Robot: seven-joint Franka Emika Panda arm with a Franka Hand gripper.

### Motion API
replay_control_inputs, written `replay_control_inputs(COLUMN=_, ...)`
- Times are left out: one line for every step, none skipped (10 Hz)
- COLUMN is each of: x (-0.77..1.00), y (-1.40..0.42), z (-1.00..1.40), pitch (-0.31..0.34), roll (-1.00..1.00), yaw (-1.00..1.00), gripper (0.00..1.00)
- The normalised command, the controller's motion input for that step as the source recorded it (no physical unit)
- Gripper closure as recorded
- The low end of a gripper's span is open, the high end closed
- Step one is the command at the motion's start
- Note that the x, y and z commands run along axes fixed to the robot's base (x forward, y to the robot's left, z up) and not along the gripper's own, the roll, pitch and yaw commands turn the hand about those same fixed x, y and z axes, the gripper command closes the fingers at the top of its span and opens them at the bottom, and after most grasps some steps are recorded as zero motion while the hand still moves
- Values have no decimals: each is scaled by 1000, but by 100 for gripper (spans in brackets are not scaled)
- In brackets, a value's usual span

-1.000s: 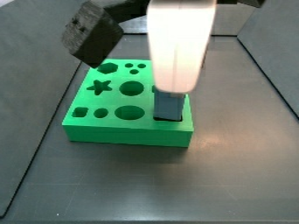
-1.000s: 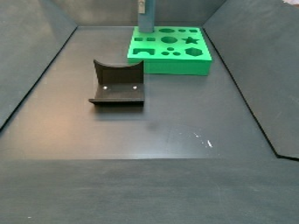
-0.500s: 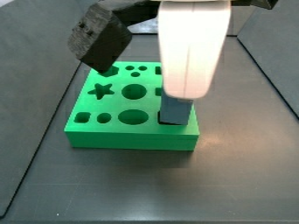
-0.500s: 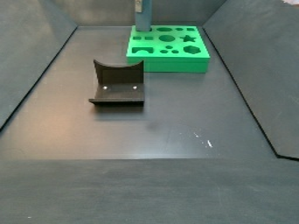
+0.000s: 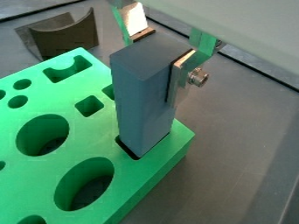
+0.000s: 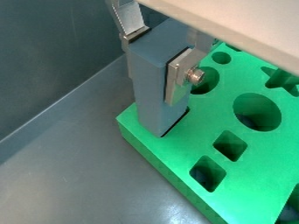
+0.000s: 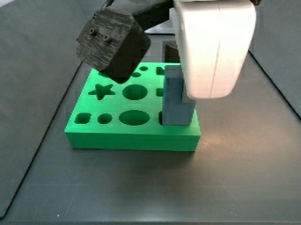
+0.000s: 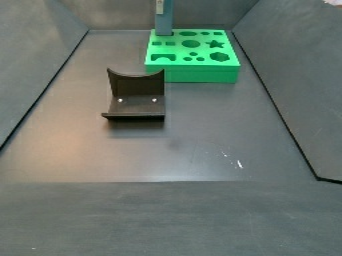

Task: Insert the rectangle object.

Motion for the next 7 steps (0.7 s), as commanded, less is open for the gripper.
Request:
replay_control_inputs(x=-60, y=0, z=-354, pitch=-1, roll=-64, yaw=0, gripper=100)
replay_control_inputs(x=-134, y=0, z=-203, pitch=-27, roll=0, yaw=0, gripper=100)
replay_control_inputs(x=-154, y=14, z=-166, pitch=-34, roll=0, yaw=-106, gripper=100)
replay_control_inputs(x=-226, y=0, z=-314, pitch=-71, roll=-56, yaw=-149, gripper=100)
replay_control_inputs(x=-326, y=49, z=-360, pitch=-37, roll=-107, yaw=6, gripper=100)
replay_control_inputs(x=0, y=0, z=-423, pitch=0, roll=-39, yaw=0, gripper=100)
replay_control_inputs(x=146, y=0, z=-371, pitch=0, roll=-3, yaw=0, gripper=100)
